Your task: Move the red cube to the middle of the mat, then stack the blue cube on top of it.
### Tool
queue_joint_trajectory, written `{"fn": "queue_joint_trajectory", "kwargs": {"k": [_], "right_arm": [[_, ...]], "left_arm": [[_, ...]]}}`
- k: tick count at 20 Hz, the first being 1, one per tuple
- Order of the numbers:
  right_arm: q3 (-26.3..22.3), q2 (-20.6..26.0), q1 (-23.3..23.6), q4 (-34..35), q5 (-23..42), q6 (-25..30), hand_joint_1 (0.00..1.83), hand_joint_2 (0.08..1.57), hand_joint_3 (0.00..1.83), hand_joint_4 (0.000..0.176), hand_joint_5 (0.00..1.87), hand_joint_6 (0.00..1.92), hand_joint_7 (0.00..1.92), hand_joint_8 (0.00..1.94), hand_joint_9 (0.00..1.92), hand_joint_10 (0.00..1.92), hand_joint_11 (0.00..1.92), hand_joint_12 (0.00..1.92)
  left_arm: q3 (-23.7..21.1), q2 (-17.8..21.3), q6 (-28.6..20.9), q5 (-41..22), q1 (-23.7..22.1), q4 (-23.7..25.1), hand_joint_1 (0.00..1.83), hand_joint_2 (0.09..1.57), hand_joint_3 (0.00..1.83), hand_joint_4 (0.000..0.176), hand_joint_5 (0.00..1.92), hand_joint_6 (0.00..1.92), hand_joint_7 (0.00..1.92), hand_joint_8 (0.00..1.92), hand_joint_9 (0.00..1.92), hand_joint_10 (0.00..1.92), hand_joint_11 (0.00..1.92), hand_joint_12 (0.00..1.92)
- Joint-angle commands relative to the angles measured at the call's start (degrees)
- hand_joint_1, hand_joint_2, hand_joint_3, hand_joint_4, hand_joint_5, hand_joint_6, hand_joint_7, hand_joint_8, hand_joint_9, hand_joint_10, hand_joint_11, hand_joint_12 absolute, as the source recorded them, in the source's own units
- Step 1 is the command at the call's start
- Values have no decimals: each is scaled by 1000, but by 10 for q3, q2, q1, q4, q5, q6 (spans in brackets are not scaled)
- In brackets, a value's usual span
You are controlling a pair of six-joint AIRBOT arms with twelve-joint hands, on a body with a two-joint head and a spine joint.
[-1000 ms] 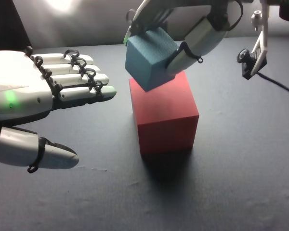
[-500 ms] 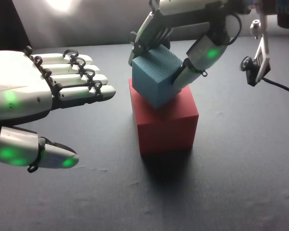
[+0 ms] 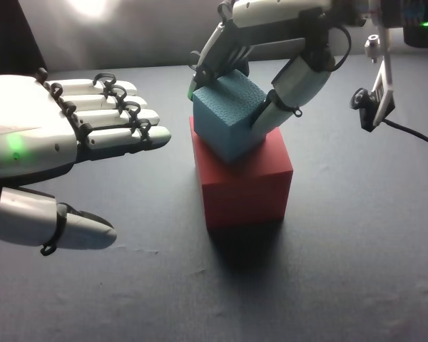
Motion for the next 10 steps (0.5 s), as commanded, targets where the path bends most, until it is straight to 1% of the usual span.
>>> {"fn": "queue_joint_trajectory", "kwargs": {"k": [1,2,3,4,5,6,9,10], "right_arm": [[1,6,-1,22,3,5,1231,1126,0,0,959,867,979,1146,837,771,444,1302],[1,6,-1,22,4,5,1213,1141,3,0,915,971,950,1156,807,736,397,1316],[1,6,0,22,5,5,1111,1103,0,0,798,500,842,547,713,590,264,1332],[1,6,1,22,6,5,990,1092,0,0,697,200,760,193,620,362,133,1280],[1,6,2,22,7,5,949,1063,0,0,632,66,703,52,581,202,36,1269],[1,6,2,22,8,5,790,1043,0,0,495,12,551,10,484,74,6,1121],[1,7,4,19,9,5,753,1041,0,0,464,3,517,2,466,40,0,1074],[1,7,5,16,9,5,684,986,0,0,259,0,302,12,280,11,0,706]], "left_arm": [[3,8,-2,-36,-5,-23,0,1257,3,0,0,0,19,0,0,0,0,0],[3,8,-2,-36,-4,-23,0,1255,2,0,0,0,19,0,0,0,0,0],[3,8,-2,-35,-4,-23,0,1254,1,0,0,0,18,0,0,0,0,0],[3,8,-2,-35,-4,-23,0,1250,0,0,0,0,13,0,0,0,0,0],[3,8,-2,-35,-4,-24,0,1249,0,0,0,0,12,0,0,0,0,0],[3,8,-2,-35,-4,-24,0,1248,0,0,5,2,21,4,0,0,0,0],[2,8,-2,-35,-4,-25,0,1248,0,0,6,2,23,5,0,0,0,0],[2,8,-2,-35,-4,-25,0,1252,1,0,8,3,23,4,0,0,0,0]]}}
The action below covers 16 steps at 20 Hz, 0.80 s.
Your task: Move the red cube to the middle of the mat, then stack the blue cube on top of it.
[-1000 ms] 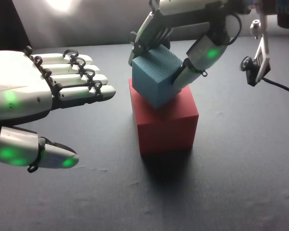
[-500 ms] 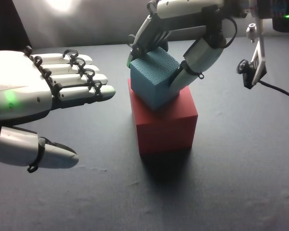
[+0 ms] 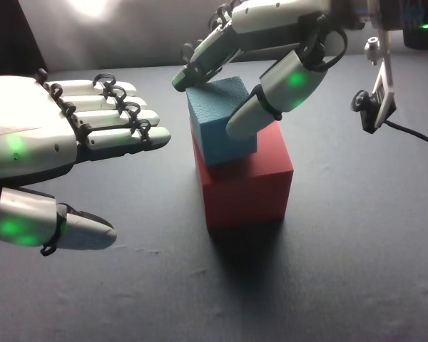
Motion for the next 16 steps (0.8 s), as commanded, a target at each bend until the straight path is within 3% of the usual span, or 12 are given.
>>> {"fn": "queue_joint_trajectory", "kwargs": {"k": [1,3,4,10,16], "right_arm": [[2,7,5,27,3,5,585,919,0,0,66,1,108,12,111,5,0,365],[2,9,5,27,4,5,551,808,0,0,0,0,1,0,1,0,0,31],[2,9,5,27,4,5,493,753,0,0,0,0,0,0,0,0,2,4],[2,20,13,27,13,5,466,671,0,0,0,0,0,0,0,0,0,0],[2,61,33,43,24,6,413,688,0,0,0,0,0,0,0,0,0,0]], "left_arm": [[2,8,-2,-36,-4,-23,0,1254,1,0,7,2,19,2,0,0,0,0],[2,8,-2,-36,-4,-24,0,1252,1,0,0,0,16,0,0,0,0,0],[2,8,-2,-36,-4,-24,0,1256,2,0,5,2,25,4,0,0,0,0],[-1,8,-2,-35,-3,-24,0,1255,1,0,0,0,22,2,0,0,0,0],[-6,7,-2,-31,-2,-28,0,1250,0,0,6,2,27,4,0,0,0,0]]}}
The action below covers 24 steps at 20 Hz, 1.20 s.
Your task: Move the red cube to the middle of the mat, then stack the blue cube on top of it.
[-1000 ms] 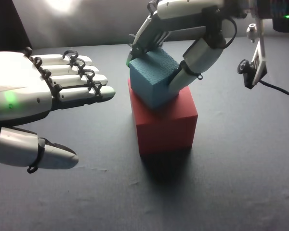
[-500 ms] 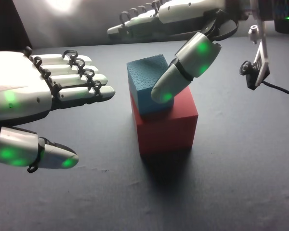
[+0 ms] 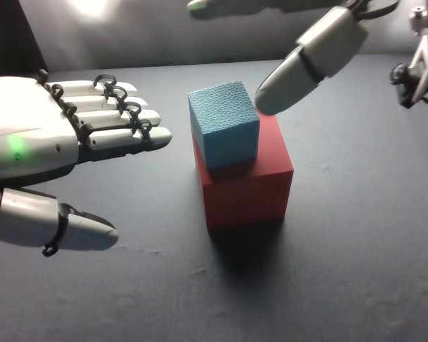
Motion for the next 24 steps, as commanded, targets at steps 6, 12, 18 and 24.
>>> {"fn": "queue_joint_trajectory", "kwargs": {"k": [6,12,18,24], "right_arm": [[1,65,9,20,29,6,410,697,1,0,0,0,0,0,0,0,0,0],[-33,145,9,-99,40,129,441,1088,4,0,615,26,662,290,487,608,77,1390],[-102,209,-5,-101,47,158,358,1301,4,0,649,1919,775,1940,863,1921,974,1921],[-135,244,-16,-101,-2,162,309,1456,26,0,1362,1921,1499,1941,1577,1921,1755,1921]], "left_arm": [[-12,6,-3,-18,3,-33,0,1260,2,0,13,5,42,9,3,1,0,0],[-14,4,-3,-18,0,-45,116,1381,18,0,637,400,724,629,629,869,345,1386],[-18,4,-3,-16,-8,-49,514,1449,0,0,966,1920,999,1921,881,1921,898,1921],[-20,4,-3,-16,-8,-53,782,1483,7,0,1582,1921,1695,1921,1748,1921,1777,1921]]}}
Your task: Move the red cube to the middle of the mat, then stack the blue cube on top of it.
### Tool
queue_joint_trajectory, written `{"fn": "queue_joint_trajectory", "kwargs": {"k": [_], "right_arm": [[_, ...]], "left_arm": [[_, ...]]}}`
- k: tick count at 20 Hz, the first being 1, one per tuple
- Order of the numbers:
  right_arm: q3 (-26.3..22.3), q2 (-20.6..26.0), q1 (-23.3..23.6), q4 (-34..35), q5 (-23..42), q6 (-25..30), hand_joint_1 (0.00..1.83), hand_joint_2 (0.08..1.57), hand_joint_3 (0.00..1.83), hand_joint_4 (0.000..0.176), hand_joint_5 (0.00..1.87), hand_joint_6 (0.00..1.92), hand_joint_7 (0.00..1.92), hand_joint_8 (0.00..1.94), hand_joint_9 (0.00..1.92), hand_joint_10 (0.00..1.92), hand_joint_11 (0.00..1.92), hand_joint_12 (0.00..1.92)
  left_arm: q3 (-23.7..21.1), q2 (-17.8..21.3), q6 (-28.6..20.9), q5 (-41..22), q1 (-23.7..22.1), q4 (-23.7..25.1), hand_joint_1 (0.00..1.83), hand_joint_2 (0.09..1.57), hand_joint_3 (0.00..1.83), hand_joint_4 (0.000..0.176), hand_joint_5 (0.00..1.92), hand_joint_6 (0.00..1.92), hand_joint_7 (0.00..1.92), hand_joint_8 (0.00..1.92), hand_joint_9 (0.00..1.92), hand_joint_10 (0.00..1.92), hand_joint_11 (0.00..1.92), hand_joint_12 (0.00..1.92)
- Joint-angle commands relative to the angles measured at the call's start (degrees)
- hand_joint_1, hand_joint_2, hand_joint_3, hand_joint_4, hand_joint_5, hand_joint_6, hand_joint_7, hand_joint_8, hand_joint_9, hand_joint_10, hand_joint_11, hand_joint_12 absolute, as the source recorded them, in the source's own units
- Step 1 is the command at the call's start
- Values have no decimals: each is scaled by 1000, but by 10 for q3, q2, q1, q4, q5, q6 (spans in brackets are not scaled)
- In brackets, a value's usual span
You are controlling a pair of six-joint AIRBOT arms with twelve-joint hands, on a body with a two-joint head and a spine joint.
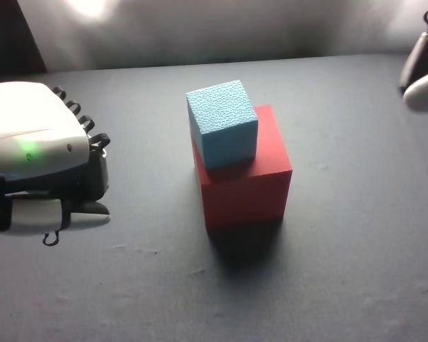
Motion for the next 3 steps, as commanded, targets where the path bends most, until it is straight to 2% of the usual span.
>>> {"fn": "queue_joint_trajectory", "kwargs": {"k": [1,3], "right_arm": [[2,9,7,30,-20,6,347,1506,29,0,1437,1921,1593,1941,1666,1921,1817,1921],[2,12,6,29,-22,4,680,1531,0,0,1567,1921,1715,1941,1791,1921,1912,1921]], "left_arm": [[-2,5,-1,-38,-6,-19,855,1473,0,0,1612,1921,1725,1921,1784,1921,1818,1921],[-1,5,-1,-37,-7,-19,1116,1408,0,0,1628,1921,1738,1921,1810,1921,1837,1921]]}}
